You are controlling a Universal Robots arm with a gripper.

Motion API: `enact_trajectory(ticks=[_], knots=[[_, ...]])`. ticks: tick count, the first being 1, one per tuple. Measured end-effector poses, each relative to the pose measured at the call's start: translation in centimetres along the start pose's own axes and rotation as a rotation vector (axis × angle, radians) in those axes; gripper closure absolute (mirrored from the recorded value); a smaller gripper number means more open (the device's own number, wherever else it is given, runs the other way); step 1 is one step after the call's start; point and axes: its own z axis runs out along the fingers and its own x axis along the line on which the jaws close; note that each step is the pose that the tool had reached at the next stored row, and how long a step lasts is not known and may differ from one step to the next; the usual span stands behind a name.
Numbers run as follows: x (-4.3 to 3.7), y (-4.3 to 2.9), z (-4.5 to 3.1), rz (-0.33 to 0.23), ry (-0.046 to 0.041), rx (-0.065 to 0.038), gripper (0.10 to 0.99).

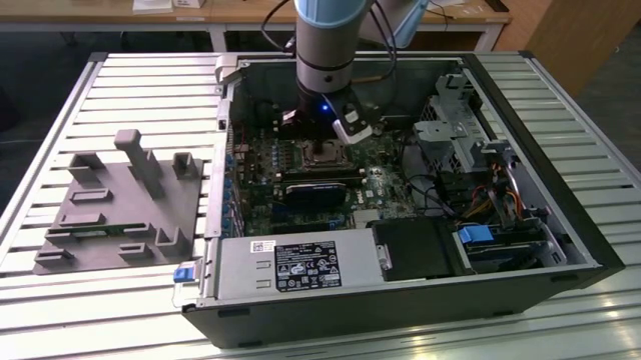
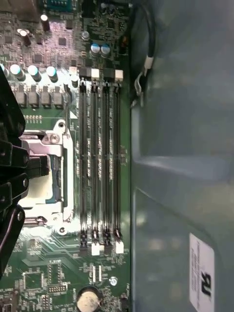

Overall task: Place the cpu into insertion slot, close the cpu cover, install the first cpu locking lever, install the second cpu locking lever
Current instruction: 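Close the cpu cover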

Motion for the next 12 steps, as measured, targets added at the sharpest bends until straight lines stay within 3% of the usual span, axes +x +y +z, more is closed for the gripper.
enact_trajectory(ticks=[6, 9, 12], knots=[[1.05, -0.11, -0.04, -0.003, -0.0134, 0.014, 0.98], [1.36, -0.13, -0.03, -0.003, -0.016, 0.028, 0.98], [1.68, -0.15, 0.03, -0.003, -0.0168, 0.031, 0.98]])
